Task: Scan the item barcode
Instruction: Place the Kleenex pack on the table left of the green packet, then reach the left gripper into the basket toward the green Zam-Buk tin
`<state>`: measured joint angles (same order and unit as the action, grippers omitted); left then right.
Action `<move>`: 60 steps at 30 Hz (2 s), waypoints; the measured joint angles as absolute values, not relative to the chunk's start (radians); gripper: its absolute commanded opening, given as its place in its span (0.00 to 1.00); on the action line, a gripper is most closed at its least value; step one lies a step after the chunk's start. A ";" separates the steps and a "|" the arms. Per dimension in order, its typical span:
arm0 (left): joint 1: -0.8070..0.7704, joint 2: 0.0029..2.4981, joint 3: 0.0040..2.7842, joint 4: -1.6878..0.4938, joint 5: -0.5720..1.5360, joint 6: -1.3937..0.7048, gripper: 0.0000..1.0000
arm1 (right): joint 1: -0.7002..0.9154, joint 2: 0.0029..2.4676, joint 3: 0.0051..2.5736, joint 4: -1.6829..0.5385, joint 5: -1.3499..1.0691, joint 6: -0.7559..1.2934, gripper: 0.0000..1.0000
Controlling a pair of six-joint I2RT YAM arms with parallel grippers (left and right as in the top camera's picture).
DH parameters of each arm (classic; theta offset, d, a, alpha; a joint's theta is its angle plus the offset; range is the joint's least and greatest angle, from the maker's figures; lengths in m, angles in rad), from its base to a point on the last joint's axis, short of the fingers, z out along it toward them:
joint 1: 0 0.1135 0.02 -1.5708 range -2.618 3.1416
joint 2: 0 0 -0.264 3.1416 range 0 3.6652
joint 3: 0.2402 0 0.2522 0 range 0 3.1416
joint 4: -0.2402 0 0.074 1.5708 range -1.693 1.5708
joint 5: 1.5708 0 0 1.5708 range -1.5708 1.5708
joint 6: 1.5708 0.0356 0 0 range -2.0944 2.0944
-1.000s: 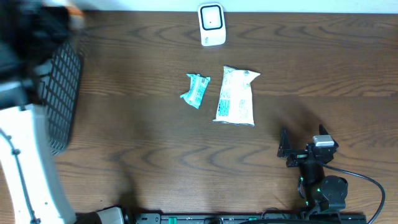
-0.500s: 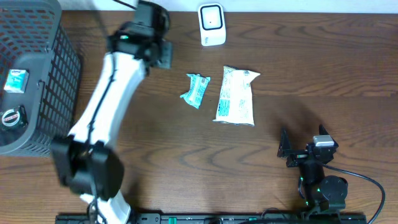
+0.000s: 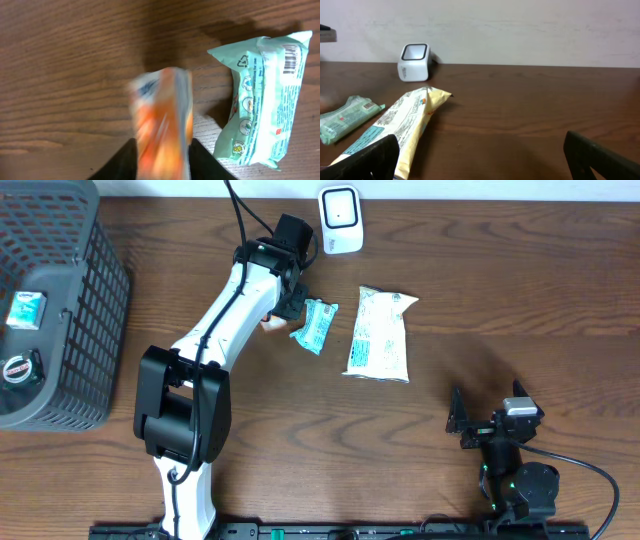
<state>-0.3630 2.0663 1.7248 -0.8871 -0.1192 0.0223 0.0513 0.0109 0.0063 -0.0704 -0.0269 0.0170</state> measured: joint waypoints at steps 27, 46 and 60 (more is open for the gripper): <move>0.178 1.563 1.860 -0.670 -0.092 -0.219 0.64 | 0.051 0.011 0.007 -0.070 -0.027 0.017 0.99; 0.712 1.909 1.827 -0.860 -0.163 -0.370 0.72 | 0.051 0.011 0.007 -0.070 -0.027 0.017 0.99; 0.719 2.166 1.824 -0.793 -0.239 -0.370 0.71 | 0.051 0.011 0.006 -0.070 -0.027 0.017 0.99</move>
<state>0.7193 2.1658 1.8244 -0.7925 -0.2394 -0.3702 0.0513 0.0109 0.0063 -0.0704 -0.0269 0.0170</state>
